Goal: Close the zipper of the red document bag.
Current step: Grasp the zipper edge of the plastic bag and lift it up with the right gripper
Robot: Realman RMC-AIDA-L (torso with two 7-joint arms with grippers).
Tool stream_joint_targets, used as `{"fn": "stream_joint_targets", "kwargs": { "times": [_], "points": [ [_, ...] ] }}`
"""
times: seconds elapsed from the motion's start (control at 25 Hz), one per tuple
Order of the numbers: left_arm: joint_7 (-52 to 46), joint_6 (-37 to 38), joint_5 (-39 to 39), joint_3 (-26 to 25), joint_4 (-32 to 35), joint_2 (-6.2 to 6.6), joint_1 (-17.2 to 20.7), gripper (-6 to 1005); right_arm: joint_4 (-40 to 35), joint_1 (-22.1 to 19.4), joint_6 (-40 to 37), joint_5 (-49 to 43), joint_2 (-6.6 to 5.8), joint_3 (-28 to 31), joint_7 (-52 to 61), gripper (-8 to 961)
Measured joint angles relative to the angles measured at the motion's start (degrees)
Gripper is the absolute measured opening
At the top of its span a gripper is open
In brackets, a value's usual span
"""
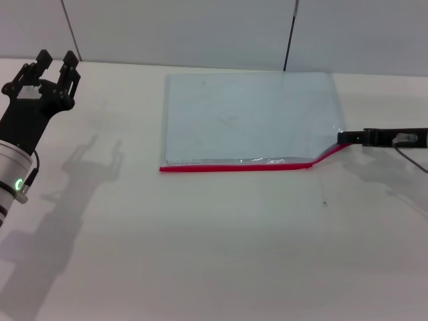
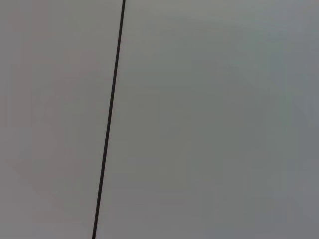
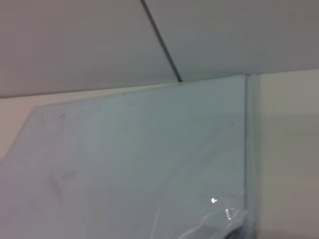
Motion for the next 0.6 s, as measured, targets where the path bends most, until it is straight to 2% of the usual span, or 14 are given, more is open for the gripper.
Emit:
{"fn": "stream_joint_targets", "kwargs": {
  "times": [0.6],
  "points": [
    [0.00, -0.80, -0.02, -0.11, 0.00, -0.17, -0.77, 457, 4.08, 3.27, 0.75, 0.07, 0.35, -0.26, -1.20, 668]
  ]
}}
